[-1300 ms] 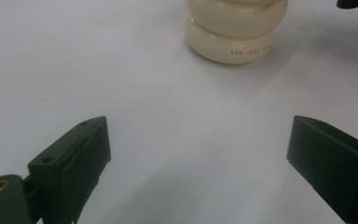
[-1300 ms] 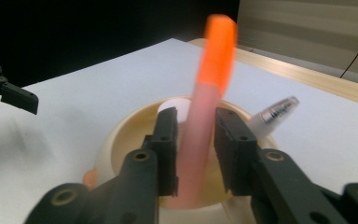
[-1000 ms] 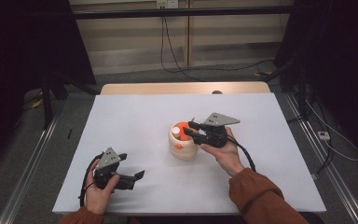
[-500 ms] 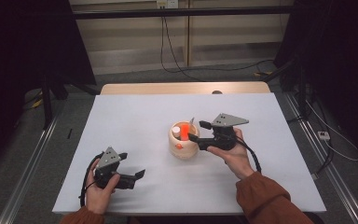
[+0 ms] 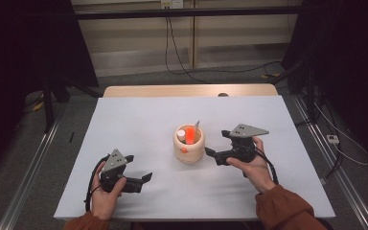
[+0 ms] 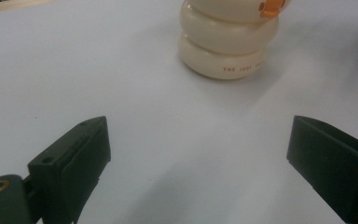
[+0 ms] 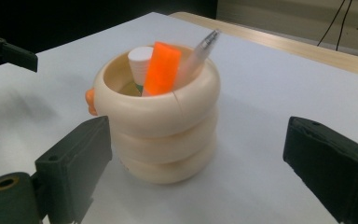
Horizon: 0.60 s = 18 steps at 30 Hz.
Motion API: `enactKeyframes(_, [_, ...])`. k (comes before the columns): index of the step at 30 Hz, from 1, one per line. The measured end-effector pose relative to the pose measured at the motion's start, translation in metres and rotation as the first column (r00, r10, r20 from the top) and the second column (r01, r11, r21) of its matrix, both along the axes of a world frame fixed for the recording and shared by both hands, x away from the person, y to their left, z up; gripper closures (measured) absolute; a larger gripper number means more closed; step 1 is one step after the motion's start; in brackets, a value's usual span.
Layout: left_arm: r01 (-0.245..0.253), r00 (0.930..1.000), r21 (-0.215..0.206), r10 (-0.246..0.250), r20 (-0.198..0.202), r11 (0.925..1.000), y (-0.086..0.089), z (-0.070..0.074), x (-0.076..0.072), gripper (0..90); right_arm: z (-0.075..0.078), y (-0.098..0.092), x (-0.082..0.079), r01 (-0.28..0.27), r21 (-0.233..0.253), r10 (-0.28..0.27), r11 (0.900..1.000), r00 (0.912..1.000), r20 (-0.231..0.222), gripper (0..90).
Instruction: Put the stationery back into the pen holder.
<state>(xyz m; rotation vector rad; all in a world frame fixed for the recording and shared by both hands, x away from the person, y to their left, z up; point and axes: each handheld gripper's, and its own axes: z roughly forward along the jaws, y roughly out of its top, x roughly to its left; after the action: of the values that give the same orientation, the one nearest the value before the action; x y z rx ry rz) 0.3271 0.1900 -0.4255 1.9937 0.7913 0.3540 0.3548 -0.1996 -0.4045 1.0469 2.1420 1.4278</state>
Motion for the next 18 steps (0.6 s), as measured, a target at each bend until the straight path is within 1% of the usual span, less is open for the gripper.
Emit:
enactKeyframes(1, [-0.002, 1.0000, -0.007, 0.002, -0.003, 1.0000, -0.001, 0.000, 0.000, 5.9, -0.001, -0.002, -0.001, 0.005, 0.003, -0.005, 1.000, 1.0000, -0.002, 7.5])
enactKeyframes(4, [0.001, 1.0000, -0.005, -0.001, 0.002, 1.0000, -0.001, 0.001, 0.000, 6.0, -0.002, -0.007, -0.004, 0.010, -0.005, -0.010, 1.000, 0.9999, -0.005, 7.4])
enactKeyframes(5, [-0.001, 1.0000, -0.010, 0.001, 0.000, 0.9999, -0.002, 0.002, 0.000, 6.0, -0.003, -0.008, -0.005, 0.012, -0.007, -0.012, 1.000, 0.9999, -0.007, 7.3])
enactKeyframes(9, [-0.002, 1.0000, -0.001, 0.002, 0.000, 1.0000, -0.003, 0.002, 0.000, 6.0, -0.005, -0.014, -0.010, 0.022, -0.006, -0.022, 1.000, 0.9997, -0.010, 7.1])
enactKeyframes(14, [-0.006, 1.0000, -0.009, 0.006, -0.001, 0.9999, -0.003, 0.002, -0.001, 6.0, -0.011, -0.021, -0.019, 0.035, -0.012, -0.035, 0.999, 0.9992, -0.016, 6.6])
enactKeyframes(16, [0.001, 1.0000, -0.003, -0.001, 0.009, 1.0000, -0.002, 0.003, 0.000, 6.0, -0.013, -0.024, -0.022, 0.041, -0.011, -0.041, 0.999, 0.9990, -0.018, 6.4])
enactKeyframes(18, [-0.002, 1.0000, -0.009, 0.002, 0.005, 1.0000, -0.003, 0.003, -0.001, 6.0, -0.014, -0.028, -0.025, 0.045, -0.006, -0.045, 0.999, 0.9988, -0.019, 6.2])
